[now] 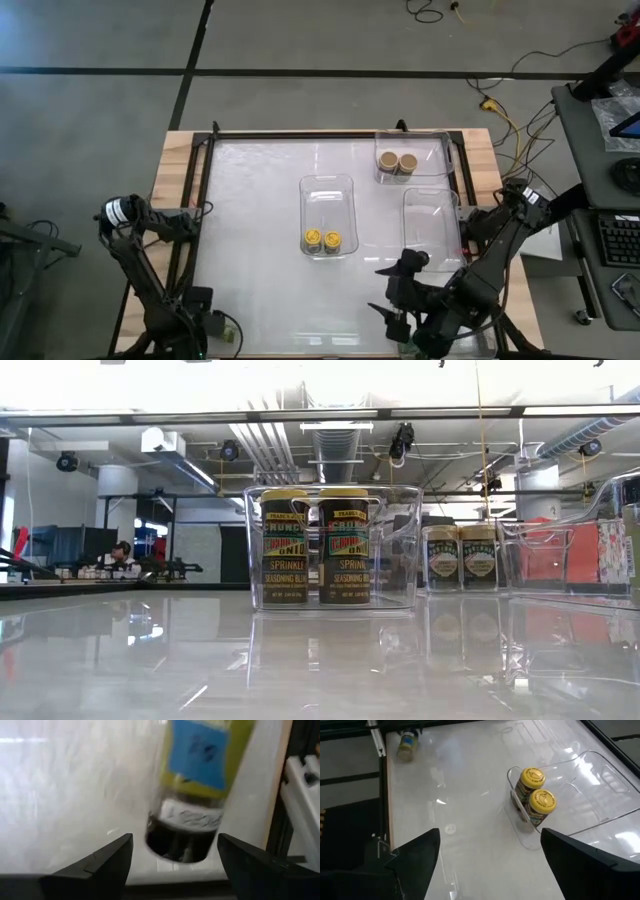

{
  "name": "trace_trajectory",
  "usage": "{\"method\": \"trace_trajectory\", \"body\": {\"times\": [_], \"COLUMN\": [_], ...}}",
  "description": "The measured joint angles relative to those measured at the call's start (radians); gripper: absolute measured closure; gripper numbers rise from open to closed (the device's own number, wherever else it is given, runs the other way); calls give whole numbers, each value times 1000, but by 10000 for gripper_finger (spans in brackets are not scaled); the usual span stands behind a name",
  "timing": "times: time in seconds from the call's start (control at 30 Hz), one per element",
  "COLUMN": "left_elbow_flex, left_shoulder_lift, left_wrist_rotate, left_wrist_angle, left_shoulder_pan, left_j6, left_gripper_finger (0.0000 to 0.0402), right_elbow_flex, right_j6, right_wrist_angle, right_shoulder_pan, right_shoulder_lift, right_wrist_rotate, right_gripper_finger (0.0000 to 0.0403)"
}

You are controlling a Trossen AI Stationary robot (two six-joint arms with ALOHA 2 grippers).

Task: Sort spices by type
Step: Put the black seasoning bottle into the middle right transparent bin

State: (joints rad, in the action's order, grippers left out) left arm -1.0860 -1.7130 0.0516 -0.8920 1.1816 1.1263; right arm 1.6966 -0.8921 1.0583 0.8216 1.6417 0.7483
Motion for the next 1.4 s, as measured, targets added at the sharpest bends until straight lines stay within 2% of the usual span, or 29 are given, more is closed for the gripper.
{"method": "trace_trajectory", "body": {"times": [0.3,0.6,0.73,0.9,1.03,1.17,1.3,1.4], "left_elbow_flex": [35,105,102,31,-55,-149,-228,-271], "left_shoulder_lift": [0,0,0,0,-1,-1,-1,-1], "left_wrist_rotate": [-45,-44,-33,-37,-96,-202,-348,-442], "left_wrist_angle": [80,230,214,105,-85,-246,-310,-327], "left_shoulder_pan": [1,1,-14,-57,-105,-161,-206,-240], "left_j6": [-44,-39,-26,-51,-165,-341,-540,-688], "left_gripper_finger": [131,187,212,214,213,212,211,210], "right_elbow_flex": [0,0,0,0,0,0,-10,-40], "right_j6": [1,2,2,6,12,-7,-15,-41], "right_wrist_angle": [-30,-50,-52,-54,-61,-74,-75,-73], "right_shoulder_pan": [-19,-24,-24,-38,-67,-121,-179,-205], "right_shoulder_lift": [0,0,0,0,-2,-4,-4,-3], "right_wrist_rotate": [0,0,-17,-59,-125,-251,-399,-412], "right_gripper_finger": [63,71,68,74,82,82,76,72]}}
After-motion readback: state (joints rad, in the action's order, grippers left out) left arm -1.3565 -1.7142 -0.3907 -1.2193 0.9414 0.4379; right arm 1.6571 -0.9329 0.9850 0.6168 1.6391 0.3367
